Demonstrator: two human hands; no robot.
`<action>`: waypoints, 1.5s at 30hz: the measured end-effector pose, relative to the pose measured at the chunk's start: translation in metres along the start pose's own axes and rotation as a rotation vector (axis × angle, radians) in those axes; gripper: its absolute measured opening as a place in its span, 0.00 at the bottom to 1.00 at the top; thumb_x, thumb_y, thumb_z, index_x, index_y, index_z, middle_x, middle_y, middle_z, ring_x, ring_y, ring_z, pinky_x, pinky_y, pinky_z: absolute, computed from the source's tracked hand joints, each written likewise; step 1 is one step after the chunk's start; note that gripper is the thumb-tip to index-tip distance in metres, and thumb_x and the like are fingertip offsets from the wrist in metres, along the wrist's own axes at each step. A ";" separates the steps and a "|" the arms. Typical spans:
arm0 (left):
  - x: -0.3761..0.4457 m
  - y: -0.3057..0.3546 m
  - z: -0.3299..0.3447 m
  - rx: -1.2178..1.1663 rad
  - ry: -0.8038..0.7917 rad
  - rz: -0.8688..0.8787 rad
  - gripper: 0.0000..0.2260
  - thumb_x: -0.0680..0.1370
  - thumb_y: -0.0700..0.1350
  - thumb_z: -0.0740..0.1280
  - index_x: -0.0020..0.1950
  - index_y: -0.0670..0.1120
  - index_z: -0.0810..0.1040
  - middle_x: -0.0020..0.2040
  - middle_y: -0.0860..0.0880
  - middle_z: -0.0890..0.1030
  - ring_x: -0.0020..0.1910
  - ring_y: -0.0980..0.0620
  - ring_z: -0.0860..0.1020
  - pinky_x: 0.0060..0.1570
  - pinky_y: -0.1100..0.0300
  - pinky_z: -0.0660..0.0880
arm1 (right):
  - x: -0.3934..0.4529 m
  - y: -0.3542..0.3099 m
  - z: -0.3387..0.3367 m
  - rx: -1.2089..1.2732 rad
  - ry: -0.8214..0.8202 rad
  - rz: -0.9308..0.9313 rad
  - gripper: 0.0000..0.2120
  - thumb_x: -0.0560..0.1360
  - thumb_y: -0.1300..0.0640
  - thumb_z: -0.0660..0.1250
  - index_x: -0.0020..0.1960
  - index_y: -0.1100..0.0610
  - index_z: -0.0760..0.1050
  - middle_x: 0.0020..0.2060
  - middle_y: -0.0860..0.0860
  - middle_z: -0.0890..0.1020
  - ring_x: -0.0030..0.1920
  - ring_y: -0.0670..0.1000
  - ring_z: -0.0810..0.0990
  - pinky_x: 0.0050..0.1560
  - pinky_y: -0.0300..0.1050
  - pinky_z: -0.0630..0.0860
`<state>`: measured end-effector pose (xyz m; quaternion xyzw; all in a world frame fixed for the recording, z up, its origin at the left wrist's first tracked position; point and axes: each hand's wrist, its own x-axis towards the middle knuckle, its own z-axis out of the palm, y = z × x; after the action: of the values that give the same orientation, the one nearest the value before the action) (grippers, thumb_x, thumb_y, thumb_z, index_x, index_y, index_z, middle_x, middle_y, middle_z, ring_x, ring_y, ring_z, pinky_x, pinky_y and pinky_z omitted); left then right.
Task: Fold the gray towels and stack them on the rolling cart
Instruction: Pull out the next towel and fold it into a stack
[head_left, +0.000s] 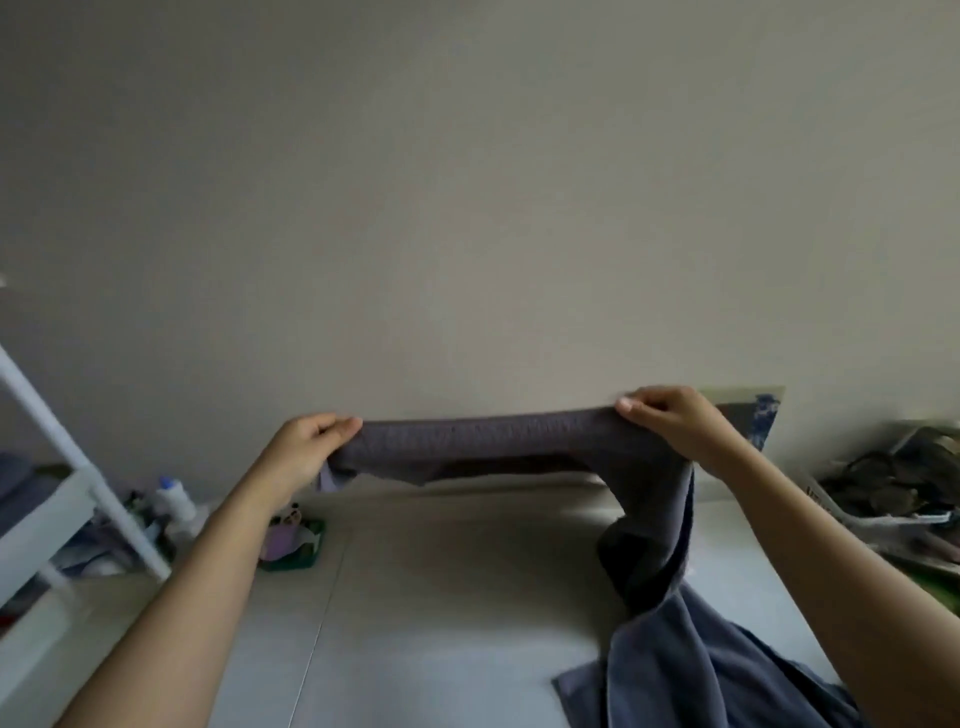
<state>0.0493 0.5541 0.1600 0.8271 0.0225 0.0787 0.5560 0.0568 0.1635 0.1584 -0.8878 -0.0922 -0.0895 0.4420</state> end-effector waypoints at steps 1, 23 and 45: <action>-0.012 -0.023 0.004 -0.009 -0.019 -0.032 0.05 0.78 0.39 0.64 0.51 0.40 0.78 0.40 0.49 0.80 0.36 0.61 0.78 0.42 0.67 0.73 | -0.011 0.015 0.015 -0.004 -0.060 0.033 0.11 0.74 0.51 0.68 0.34 0.53 0.78 0.29 0.46 0.78 0.32 0.43 0.73 0.35 0.33 0.67; -0.150 -0.244 0.011 0.414 -0.623 -0.511 0.08 0.77 0.49 0.67 0.40 0.48 0.80 0.36 0.54 0.78 0.35 0.61 0.73 0.35 0.69 0.67 | -0.159 0.126 0.177 -0.413 -0.863 0.554 0.26 0.73 0.36 0.62 0.27 0.54 0.66 0.25 0.46 0.69 0.29 0.45 0.66 0.36 0.39 0.64; -0.177 -0.286 0.036 -0.092 0.101 -0.725 0.09 0.71 0.48 0.73 0.45 0.44 0.79 0.46 0.43 0.83 0.44 0.45 0.81 0.47 0.51 0.79 | -0.196 0.076 0.301 -0.268 -0.672 0.544 0.17 0.75 0.36 0.57 0.56 0.45 0.74 0.60 0.50 0.72 0.65 0.57 0.66 0.67 0.56 0.62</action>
<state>-0.1056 0.6080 -0.1361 0.7347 0.3380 -0.0817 0.5825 -0.0911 0.3429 -0.1259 -0.9089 0.0187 0.3120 0.2761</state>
